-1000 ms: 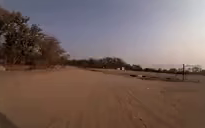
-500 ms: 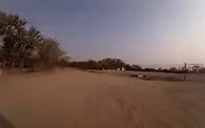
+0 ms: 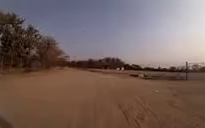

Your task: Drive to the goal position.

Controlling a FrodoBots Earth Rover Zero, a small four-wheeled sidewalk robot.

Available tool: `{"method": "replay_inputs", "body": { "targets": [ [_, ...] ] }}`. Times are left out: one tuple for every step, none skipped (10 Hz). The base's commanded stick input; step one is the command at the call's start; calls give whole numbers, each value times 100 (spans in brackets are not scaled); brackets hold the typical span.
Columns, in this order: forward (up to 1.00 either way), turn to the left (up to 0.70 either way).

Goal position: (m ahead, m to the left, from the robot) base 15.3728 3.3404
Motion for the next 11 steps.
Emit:
{"method": "replay_inputs", "body": {
  "targets": [
    [70,0],
    [70,0],
    [70,0],
    [70,0],
    [70,0],
    [70,0],
    [70,0],
    [70,0],
    [70,0],
    [70,0],
    [70,0]
  ]
}}
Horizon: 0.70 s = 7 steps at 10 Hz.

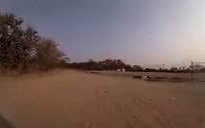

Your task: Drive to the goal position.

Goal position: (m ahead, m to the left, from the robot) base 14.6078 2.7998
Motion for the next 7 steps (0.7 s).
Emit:
{"method": "replay_inputs", "body": {
  "targets": [
    [70,0],
    [70,0],
    [70,0],
    [70,0],
    [70,0],
    [70,0],
    [70,0]
  ]
}}
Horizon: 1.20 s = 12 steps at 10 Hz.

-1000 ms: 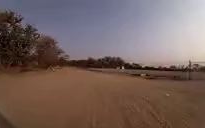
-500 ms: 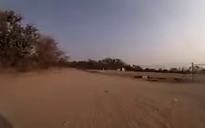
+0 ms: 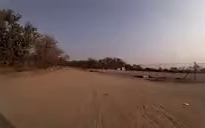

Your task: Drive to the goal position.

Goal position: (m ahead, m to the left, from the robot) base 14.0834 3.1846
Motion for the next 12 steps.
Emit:
{"method": "replay_inputs", "body": {
  "targets": [
    [70,0],
    [70,0],
    [70,0],
    [70,0],
    [70,0],
    [70,0],
    [70,0],
    [70,0],
    [70,0],
    [70,0],
    [70,0],
    [70,0]
  ]
}}
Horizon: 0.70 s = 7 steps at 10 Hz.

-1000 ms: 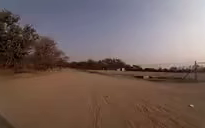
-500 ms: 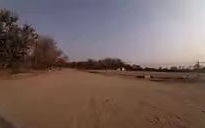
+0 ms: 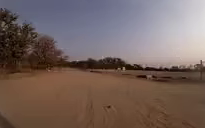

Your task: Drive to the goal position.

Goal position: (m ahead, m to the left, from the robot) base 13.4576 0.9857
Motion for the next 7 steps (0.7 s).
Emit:
{"method": "replay_inputs", "body": {
  "targets": [
    [70,0],
    [70,0],
    [70,0],
    [70,0],
    [70,0],
    [70,0],
    [70,0]
  ]
}}
